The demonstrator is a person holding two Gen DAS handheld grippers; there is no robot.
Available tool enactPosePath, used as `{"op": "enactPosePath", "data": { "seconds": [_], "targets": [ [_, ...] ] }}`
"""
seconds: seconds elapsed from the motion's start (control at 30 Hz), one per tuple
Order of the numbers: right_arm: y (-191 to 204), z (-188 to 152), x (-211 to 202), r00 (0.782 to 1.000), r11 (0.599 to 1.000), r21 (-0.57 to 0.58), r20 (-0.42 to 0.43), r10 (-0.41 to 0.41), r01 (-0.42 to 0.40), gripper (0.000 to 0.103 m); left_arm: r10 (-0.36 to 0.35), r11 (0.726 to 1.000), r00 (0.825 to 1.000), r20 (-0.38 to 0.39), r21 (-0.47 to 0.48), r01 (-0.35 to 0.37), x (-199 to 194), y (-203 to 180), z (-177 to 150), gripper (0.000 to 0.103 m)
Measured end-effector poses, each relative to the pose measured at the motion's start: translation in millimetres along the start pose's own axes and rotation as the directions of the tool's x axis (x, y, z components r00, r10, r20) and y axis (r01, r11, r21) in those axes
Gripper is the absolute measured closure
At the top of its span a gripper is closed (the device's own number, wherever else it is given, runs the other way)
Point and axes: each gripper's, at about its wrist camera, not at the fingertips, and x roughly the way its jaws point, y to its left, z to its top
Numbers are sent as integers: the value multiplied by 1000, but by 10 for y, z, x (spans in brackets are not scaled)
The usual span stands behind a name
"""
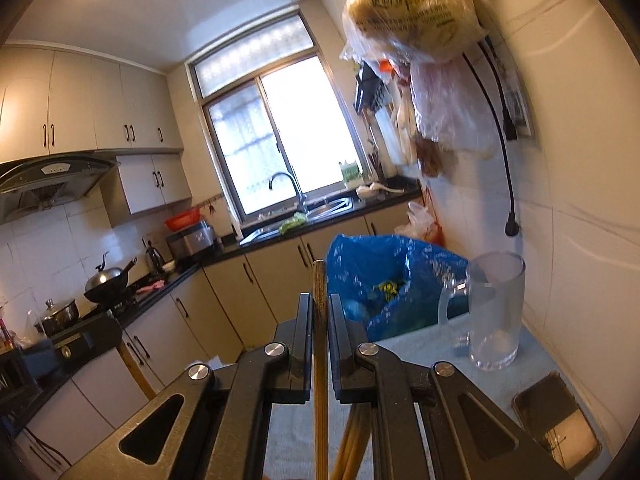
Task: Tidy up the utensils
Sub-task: 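Open both tools to release the chopsticks into the holder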
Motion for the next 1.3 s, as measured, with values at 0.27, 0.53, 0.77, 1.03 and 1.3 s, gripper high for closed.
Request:
{"op": "enactPosePath", "data": {
  "seconds": [0.27, 0.53, 0.77, 1.03, 1.3],
  "targets": [
    [38, 23, -131, 1000, 1000, -13, -4, 15, -15, 82, -28, 999, 1000, -7, -45, 28, -179, 32, -3, 87],
    [3, 175, -654, 999, 1000, -29, 43, 2, -1, 52, 4, 996, 1000, 17, -89, -2, -751, 140, -145, 56],
    [-72, -60, -1151, 999, 994, -103, -15, -37, 36, 37, 114, 989, 991, -63, -92, -119, -1078, 267, -572, 51],
    [-184, -834, -1363, 958, 979, -203, -283, -48, -11, 35, 272, 958, 943, -194, -42, -285, -1159, 399, -1283, 45],
    [-86, -1845, -1225, 794, 955, -243, -608, -13, -171, 52, 339, 931, 874, -347, -6, -364, -1157, 653, -1951, 45]
  ]
}}
